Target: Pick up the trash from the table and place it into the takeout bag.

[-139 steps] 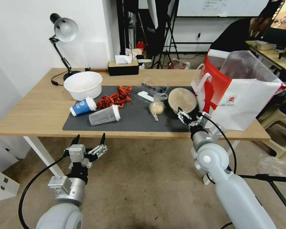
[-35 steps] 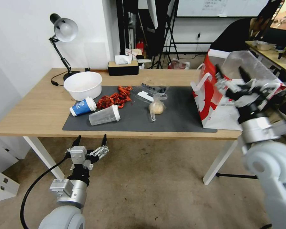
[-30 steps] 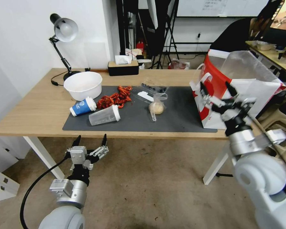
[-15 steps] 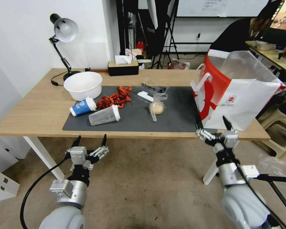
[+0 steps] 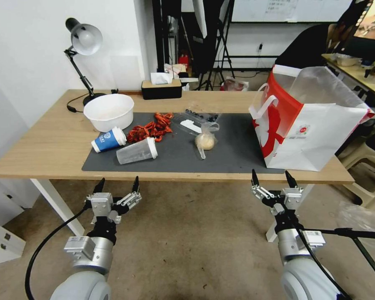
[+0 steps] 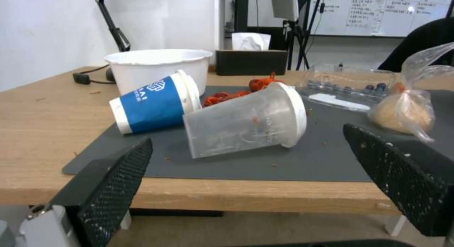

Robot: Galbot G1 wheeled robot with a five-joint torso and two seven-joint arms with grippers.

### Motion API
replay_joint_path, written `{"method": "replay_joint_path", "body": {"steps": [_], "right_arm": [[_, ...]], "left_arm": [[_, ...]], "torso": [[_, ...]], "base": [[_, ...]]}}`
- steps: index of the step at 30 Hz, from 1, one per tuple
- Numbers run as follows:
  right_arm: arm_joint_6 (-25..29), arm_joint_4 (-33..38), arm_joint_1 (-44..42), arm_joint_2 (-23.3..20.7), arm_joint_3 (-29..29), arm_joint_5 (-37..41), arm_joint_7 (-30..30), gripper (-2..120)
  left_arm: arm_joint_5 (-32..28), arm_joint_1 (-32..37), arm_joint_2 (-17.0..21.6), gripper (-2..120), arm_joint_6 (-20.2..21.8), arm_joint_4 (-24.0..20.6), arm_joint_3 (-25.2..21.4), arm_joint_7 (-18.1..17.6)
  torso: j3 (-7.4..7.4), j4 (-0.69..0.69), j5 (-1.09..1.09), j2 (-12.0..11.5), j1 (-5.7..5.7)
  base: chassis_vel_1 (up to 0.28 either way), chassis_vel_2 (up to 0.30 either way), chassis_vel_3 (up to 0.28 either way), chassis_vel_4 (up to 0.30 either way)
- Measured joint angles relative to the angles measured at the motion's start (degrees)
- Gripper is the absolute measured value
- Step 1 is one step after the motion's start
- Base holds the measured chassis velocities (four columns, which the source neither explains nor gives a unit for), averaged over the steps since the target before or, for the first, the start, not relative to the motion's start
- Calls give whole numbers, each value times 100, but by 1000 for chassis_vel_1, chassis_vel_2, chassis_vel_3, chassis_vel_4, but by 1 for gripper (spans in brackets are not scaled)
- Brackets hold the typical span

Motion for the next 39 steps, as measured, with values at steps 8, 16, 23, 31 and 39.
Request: {"method": "replay_joint_path", "body": {"steps": [8, 16, 23, 31, 39], "right_arm": [[-643, -92, 848, -175, -437, 319, 76, 100], [-1329, -489, 1866, -247, -948, 856, 355, 100], [-1880, -1069, 2747, -228, -1403, 1172, 552, 100], [-2022, -1745, 3325, -248, -1692, 1577, 421, 100], [-2039, -2248, 3744, -237, -1950, 1718, 269, 100]], "left_arm": [[-2, -12, -18, 100, 0, 44, 0, -4], [-4, -21, -35, 100, -4, 94, -19, -10], [-1, -17, -79, 100, -11, 120, -50, -17], [13, -10, -108, 100, -44, 164, -69, -24], [20, -10, -115, 100, -61, 181, -69, -28]], "torso": [[0, -1, 1, 0, 1], [1, 1, 0, -1, 1], [1, 0, 1, 0, 1], [1, 0, 1, -1, 1], [1, 0, 1, -1, 1]], "base": [[0, 0, 0, 0], [0, 0, 0, 0], [0, 0, 0, 0], [0, 0, 0, 0], [0, 0, 0, 0]]}}
